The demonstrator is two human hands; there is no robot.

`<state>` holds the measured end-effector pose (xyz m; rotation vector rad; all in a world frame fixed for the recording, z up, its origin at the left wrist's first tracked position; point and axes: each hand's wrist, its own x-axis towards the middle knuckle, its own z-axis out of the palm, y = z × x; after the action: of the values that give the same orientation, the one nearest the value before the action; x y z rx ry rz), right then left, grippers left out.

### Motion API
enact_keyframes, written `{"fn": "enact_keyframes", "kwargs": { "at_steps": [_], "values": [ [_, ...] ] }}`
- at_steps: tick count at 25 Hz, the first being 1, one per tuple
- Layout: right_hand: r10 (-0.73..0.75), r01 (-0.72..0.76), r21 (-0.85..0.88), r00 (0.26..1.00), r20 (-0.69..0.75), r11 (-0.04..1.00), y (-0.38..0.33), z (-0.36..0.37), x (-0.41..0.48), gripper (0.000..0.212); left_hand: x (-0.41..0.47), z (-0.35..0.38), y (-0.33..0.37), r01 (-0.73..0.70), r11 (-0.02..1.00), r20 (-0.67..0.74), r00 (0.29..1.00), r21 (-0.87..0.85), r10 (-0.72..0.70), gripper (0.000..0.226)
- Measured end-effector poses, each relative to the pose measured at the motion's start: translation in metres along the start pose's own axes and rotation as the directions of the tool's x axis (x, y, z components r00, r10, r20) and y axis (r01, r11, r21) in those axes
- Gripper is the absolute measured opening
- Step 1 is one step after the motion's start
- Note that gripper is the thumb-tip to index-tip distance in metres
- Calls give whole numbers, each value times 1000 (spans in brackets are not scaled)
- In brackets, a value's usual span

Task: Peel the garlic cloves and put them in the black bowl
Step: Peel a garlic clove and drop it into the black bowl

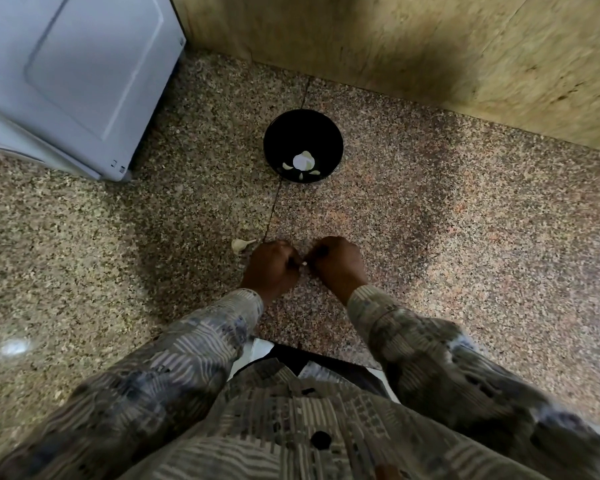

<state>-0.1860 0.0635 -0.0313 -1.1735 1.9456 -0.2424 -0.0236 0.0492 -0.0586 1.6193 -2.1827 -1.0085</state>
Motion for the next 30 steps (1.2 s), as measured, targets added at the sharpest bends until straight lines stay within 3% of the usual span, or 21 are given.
{"fn": "enact_keyframes", "kwargs": {
  "at_steps": [5,8,12,16,19,21,24,26,28,30],
  "values": [
    [-26,26,15,999,29,1000,4,3,0,14,-1,-2,0,-13,1000,-3,1000,7,13,9],
    [13,-13,-1,1000,-25,1000,-1,2,-3,14,-1,-2,3,11,1000,5,1000,4,-11,7],
    [-116,118,-43,992,48,992,6,0,-9,18,-2,-4,6,-6,999,-12,1000,39,7,8],
    [-25,24,-34,999,-38,999,-5,-2,-8,17,-2,-4,10,34,997,-12,999,75,-33,8],
    [-118,122,-48,990,83,991,2,-12,-8,14,-4,-7,14,73,996,3,997,58,-73,9],
    [-162,154,64,974,158,986,13,-28,-12,7,-10,-11,21,94,996,4,996,-9,-94,11],
    [-168,112,327,974,149,938,21,-51,-30,1,-26,-18,55,139,982,-48,988,-130,-146,9],
    [-174,85,496,975,136,864,24,-66,-45,5,-39,-22,86,239,887,-48,959,-395,-280,7],
    [-282,184,554,955,96,812,29,-80,-56,9,-47,-27,112,376,613,59,879,-695,-472,10],
    [-481,429,456,877,-3,780,32,-96,-64,13,-55,-35,134,447,349,213,815,-824,-539,10]
  ]
}}
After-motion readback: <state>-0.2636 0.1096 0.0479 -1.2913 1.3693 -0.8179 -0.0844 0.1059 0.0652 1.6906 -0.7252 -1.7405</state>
